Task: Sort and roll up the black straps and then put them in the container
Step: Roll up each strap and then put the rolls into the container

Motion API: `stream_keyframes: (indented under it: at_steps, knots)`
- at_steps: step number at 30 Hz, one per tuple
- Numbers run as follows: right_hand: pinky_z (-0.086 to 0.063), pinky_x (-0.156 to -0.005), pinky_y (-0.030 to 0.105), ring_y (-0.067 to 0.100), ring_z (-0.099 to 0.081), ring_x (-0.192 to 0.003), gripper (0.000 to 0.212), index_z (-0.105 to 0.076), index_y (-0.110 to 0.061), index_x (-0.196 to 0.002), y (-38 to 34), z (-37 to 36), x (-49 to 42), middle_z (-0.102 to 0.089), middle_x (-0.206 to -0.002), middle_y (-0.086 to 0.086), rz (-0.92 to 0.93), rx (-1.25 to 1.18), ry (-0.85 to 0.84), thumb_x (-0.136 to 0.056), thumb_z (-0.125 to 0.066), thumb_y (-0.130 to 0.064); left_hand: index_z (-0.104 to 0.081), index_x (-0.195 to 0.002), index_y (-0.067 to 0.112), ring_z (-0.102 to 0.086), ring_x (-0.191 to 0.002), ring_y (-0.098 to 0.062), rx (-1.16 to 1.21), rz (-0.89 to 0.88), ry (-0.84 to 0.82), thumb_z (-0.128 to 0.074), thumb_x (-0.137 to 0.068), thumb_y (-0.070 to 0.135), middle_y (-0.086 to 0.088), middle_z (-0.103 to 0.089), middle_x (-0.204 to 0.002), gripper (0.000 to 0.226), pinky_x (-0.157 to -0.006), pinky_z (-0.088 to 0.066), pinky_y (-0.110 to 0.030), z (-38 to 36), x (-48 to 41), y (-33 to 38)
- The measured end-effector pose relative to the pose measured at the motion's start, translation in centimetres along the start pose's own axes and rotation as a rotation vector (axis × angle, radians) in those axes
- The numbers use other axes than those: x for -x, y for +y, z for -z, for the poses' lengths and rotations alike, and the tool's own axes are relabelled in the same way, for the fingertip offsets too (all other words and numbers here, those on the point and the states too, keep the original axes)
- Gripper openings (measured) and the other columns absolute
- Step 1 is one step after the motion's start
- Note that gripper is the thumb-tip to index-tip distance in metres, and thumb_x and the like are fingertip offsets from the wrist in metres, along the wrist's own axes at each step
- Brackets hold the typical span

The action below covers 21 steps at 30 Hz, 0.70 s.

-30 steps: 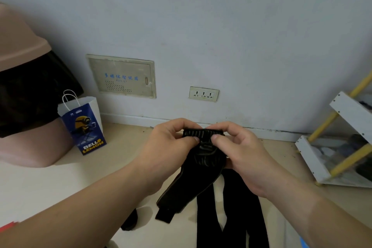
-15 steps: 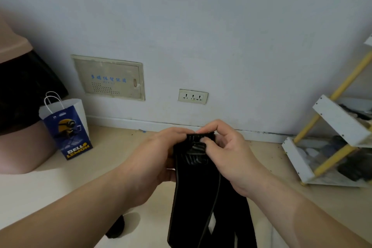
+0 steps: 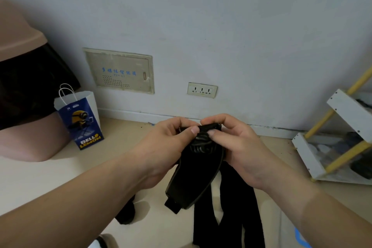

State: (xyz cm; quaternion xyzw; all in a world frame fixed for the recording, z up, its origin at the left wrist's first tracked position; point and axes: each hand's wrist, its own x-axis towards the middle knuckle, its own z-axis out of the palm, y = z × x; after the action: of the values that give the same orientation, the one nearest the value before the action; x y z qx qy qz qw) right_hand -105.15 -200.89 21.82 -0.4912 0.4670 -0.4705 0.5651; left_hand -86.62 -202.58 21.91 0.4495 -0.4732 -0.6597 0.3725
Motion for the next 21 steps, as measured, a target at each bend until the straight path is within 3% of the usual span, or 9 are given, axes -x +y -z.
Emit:
stream_keyframes:
  at_steps: [1, 3, 5, 9, 11, 15, 18, 21]
  knots:
    - [-0.057, -0.077, 0.034, 0.023, -0.072, -0.091, 0.017, -0.079, -0.022, -0.106, -0.2, 0.2, 0.0, -0.075, -0.101, 0.011, -0.036, -0.081, -0.035, -0.096, -0.068, -0.014, -0.071, -0.107, 0.014, -0.066, -0.076, -0.016, -0.001, -0.034, 0.017, -0.061, -0.106, 0.017, -0.008, -0.073, -0.091, 0.011, -0.060, -0.050, -0.022, 0.0, 0.0, 0.1]
    - [-0.056, -0.089, 0.046, 0.029, -0.071, -0.102, 0.030, -0.078, -0.014, -0.115, -0.2, 0.5, 0.0, -0.074, -0.115, 0.022, -0.090, -0.147, -0.067, -0.090, -0.071, -0.028, -0.071, -0.103, 0.016, -0.066, -0.079, -0.019, -0.021, -0.098, 0.041, -0.062, -0.105, 0.013, -0.012, -0.074, -0.092, 0.010, -0.069, -0.052, -0.027, 0.2, 0.0, 0.2]
    - [-0.055, -0.097, 0.049, 0.032, -0.072, -0.106, 0.037, -0.076, -0.008, -0.122, -0.1, 0.4, 0.0, -0.073, -0.125, 0.026, -0.120, -0.146, -0.053, -0.096, -0.073, -0.035, -0.073, -0.098, 0.018, -0.066, -0.081, -0.021, -0.070, -0.150, 0.054, -0.064, -0.103, 0.011, -0.016, -0.074, -0.093, 0.012, -0.078, -0.052, -0.035, 0.5, -0.1, 0.2]
    - [-0.060, -0.088, 0.040, 0.028, -0.074, -0.101, 0.027, -0.077, -0.005, -0.119, 0.0, 0.3, 0.1, -0.077, -0.113, 0.018, -0.129, -0.112, -0.034, -0.105, -0.060, -0.021, -0.076, -0.098, 0.021, -0.069, -0.080, -0.013, -0.176, -0.217, 0.061, -0.068, -0.100, 0.011, -0.007, -0.076, -0.088, 0.013, -0.078, -0.053, -0.029, 0.8, 0.1, 0.2]
    - [-0.061, -0.086, 0.037, 0.026, -0.075, -0.098, 0.023, -0.077, -0.004, -0.117, 0.1, 0.1, 0.2, -0.079, -0.108, 0.016, -0.105, -0.080, -0.012, -0.107, -0.057, -0.011, -0.078, -0.100, 0.020, -0.069, -0.081, -0.016, -0.205, -0.213, 0.059, -0.070, -0.099, 0.011, -0.014, -0.078, -0.092, 0.012, -0.077, -0.054, -0.032, 0.9, 0.2, 0.0]
    - [-0.057, -0.087, 0.037, 0.018, -0.075, -0.088, 0.024, -0.076, -0.014, -0.100, 0.5, -0.5, 0.2, -0.079, -0.089, 0.004, -0.009, 0.048, 0.103, -0.106, -0.057, 0.000, -0.079, -0.107, 0.017, -0.072, -0.090, -0.026, -0.126, -0.086, 0.012, -0.070, -0.099, 0.019, -0.021, -0.077, -0.108, 0.012, -0.084, -0.059, -0.045, 1.1, 0.4, 0.2]
    - [-0.060, -0.089, 0.038, 0.016, -0.074, -0.088, 0.027, -0.074, -0.016, -0.098, 0.6, -0.4, -0.2, -0.079, -0.088, 0.002, 0.083, 0.137, 0.142, -0.105, -0.057, 0.004, -0.078, -0.111, 0.018, -0.072, -0.090, -0.024, -0.078, 0.062, -0.089, -0.061, -0.104, 0.038, -0.013, -0.078, -0.109, 0.027, -0.082, -0.060, -0.040, 0.9, 0.8, 0.3]
    - [-0.059, -0.090, 0.036, 0.014, -0.074, -0.088, 0.027, -0.074, -0.017, -0.100, 0.4, -0.4, -0.3, -0.079, -0.089, -0.001, 0.152, 0.239, 0.144, -0.105, -0.057, 0.004, -0.082, -0.102, 0.019, -0.072, -0.088, -0.030, -0.014, 0.179, -0.119, -0.047, -0.106, 0.055, -0.016, -0.079, -0.106, 0.049, -0.083, -0.062, -0.046, 0.5, 0.8, 0.3]
